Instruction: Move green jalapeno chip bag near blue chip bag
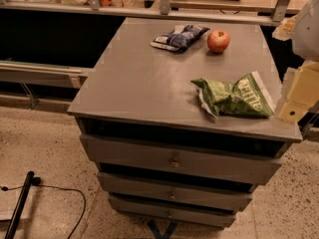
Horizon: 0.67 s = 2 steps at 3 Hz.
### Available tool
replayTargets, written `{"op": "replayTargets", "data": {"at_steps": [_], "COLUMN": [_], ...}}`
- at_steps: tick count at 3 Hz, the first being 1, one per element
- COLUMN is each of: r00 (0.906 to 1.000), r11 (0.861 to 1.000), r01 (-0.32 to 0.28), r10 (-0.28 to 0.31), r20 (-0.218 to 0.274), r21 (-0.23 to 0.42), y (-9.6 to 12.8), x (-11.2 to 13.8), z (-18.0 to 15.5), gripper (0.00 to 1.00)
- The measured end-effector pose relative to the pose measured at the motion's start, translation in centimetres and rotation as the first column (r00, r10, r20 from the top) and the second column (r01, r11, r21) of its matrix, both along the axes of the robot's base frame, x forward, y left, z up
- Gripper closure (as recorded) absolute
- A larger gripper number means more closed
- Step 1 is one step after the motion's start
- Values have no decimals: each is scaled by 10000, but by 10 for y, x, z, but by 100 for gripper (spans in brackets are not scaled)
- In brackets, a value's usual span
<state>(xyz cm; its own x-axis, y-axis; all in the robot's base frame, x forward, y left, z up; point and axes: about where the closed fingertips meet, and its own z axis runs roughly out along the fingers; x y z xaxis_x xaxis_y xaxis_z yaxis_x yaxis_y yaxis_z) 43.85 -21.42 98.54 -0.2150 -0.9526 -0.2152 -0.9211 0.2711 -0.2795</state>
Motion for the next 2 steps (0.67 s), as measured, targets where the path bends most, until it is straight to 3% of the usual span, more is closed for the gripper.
{"op": "replayTargets", "data": {"at_steps": [1,2], "r00": [10000,9996], "r11": [10000,9962], "r01": [0,10], "r10": [0,-34], "r20": [2,272], "r21": [0,871], "y": [0,-5], "x": [0,4], "z": [0,-2], "gripper": [0,0]}}
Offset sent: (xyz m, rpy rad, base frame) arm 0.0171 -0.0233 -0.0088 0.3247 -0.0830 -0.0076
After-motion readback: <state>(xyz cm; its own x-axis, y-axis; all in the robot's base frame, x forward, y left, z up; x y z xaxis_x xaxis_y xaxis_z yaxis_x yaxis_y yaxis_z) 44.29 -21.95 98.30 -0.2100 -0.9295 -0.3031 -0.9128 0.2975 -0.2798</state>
